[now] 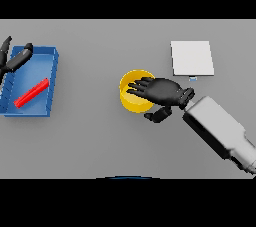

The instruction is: Pick up the red beaker and tilt it to pour out 1 green nut into yellow bowl. Pick up the yellow bowl and place it on the metallic measuring scale.

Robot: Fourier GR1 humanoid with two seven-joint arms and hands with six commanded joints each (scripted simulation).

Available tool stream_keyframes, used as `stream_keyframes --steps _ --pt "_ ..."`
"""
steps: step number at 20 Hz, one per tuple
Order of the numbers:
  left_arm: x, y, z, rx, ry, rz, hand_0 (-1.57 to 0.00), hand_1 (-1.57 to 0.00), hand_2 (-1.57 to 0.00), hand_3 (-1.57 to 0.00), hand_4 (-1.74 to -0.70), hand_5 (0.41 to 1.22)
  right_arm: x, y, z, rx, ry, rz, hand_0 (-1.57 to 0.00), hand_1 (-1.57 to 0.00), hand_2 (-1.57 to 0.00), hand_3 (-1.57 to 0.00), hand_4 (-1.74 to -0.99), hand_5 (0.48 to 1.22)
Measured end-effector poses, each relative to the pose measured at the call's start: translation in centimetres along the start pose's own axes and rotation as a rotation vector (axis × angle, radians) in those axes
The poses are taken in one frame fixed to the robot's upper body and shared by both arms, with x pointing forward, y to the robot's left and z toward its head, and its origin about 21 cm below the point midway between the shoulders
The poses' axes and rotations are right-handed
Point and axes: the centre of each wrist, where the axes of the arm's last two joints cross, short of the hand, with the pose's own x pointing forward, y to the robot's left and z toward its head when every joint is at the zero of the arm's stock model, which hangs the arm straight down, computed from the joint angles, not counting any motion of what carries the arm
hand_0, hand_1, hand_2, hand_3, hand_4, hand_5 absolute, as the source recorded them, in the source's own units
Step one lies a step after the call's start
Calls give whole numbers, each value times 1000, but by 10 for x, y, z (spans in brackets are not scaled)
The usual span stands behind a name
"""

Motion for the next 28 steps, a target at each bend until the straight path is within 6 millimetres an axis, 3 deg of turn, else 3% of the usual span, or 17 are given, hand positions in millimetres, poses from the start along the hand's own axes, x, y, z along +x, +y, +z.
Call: stream_keyframes --steps 9,12,14,15,17,19,20,24,28 --pt "-5 4 1 3 -4 6 1 1 1 1 -718 688 2 -3 -26 149 11 58 1 1 1 1 -1297 753" --pt "-5 6 3 8 -9 11 1 1 1 1 -713 686 0 -5 -27 156 38 20 -3 -16 -19 -43 -1336 810" --pt "-6 7 3 6 -8 3 1 1 1 1 -714 691 4 -1 -28 171 43 6 -287 -236 -176 -173 -1387 873" --pt "-2 8 3 0 -8 9 1 1 1 1 -716 692 5 -2 -31 170 39 8 -544 -473 -310 -262 -1420 943" --pt "-4 4 4 -2 -6 12 1 1 1 1 -719 692 4 2 -29 177 11 30 -914 -869 -695 -456 -1512 1043" --pt "-3 4 4 -1 -16 8 1 1 1 1 -722 696 3 -1 -30 176 -8 17 -1150 -1121 -1010 -716 -1586 1107" --pt "-2 7 3 7 -16 14 1 1 1 1 -724 696 2 -4 -29 176 0 19 -1235 -1211 -1122 -834 -1614 1130" --pt "1 10 4 11 -16 11 1 1 1 1 -722 695 -1 -2 -27 155 -18 37 -1433 -1424 -1240 -1183 -1689 1184" --pt "-1 9 2 -5 -13 -4 1 1 1 1 -717 693 1 -5 -27 129 9 32 -1515 -1511 -1314 -1285 -1720 1206"
